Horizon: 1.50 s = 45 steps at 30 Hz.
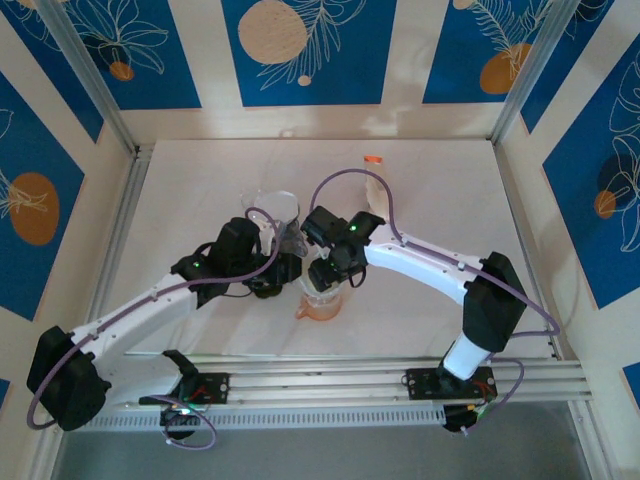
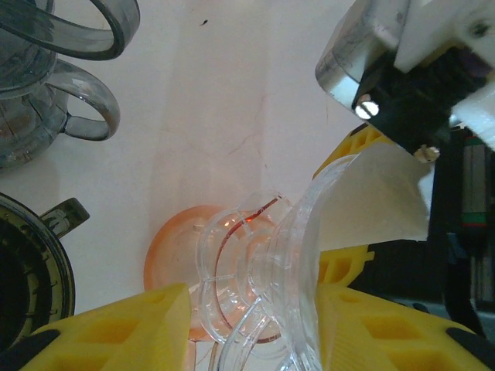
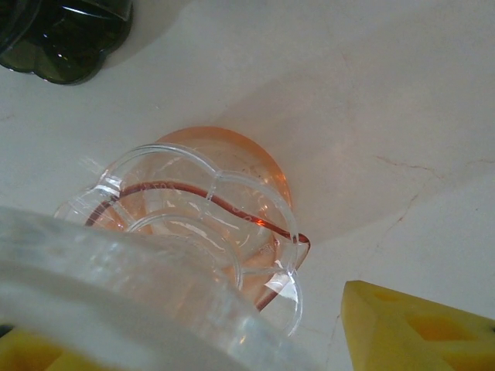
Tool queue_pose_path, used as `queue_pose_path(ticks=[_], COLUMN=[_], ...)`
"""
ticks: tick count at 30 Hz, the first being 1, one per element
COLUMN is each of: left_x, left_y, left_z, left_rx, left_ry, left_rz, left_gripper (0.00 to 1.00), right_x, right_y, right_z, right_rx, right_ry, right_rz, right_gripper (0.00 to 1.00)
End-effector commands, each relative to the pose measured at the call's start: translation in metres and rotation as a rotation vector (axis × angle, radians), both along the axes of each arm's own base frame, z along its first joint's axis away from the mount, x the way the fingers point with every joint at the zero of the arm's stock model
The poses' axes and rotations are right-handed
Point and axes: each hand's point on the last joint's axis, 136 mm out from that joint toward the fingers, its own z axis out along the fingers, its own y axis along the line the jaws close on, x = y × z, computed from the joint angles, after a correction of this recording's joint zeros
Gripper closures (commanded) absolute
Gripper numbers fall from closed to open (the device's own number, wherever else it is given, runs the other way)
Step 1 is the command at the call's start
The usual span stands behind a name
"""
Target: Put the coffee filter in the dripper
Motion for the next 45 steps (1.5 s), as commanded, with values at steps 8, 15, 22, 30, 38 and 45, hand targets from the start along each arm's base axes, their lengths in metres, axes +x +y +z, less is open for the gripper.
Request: queue_pose_path(ticks=[8, 15, 22, 30, 38, 45], left_x=[-0.004, -0.004, -0.005, -0.004, -0.006, -0.005], left_y=[-0.009, -0.009, -0.008, -0.005, -0.004, -0.004], left_z=[0.009, 0.001, -0.005, -0.010, -0.012, -0.010], left_rx=[-0.053, -0.037, -0.016, 0.004, 0.010, 0.005], left_ry=[-0.008, 0.010, 0.029, 0.039, 0.044, 0.042], left_rz=[-0.030, -0.029, -0.028, -0.019, -0.018, -0.012], left_gripper=[0.42, 0.42, 0.47, 0.53, 0.55, 0.55], right_x=[-0.003, -0.002, -0.001, -0.001, 0.002, -0.008], right_y=[-0.003, -0.003, -0.002, -0.001, 0.001, -0.018], right_z=[-0.022, -0.022, -0.013, -0.005, 0.033, 0.056], right_rx=[-0.027, -0.028, -0.008, 0.015, 0.090, 0.100], right_ry=[0.037, 0.033, 0.016, 0.003, -0.061, -0.098], right_rz=[-0.009, -0.013, -0.018, -0.026, -0.037, -0.072], right_gripper=[0.36, 0.36, 0.36, 0.36, 0.36, 0.36])
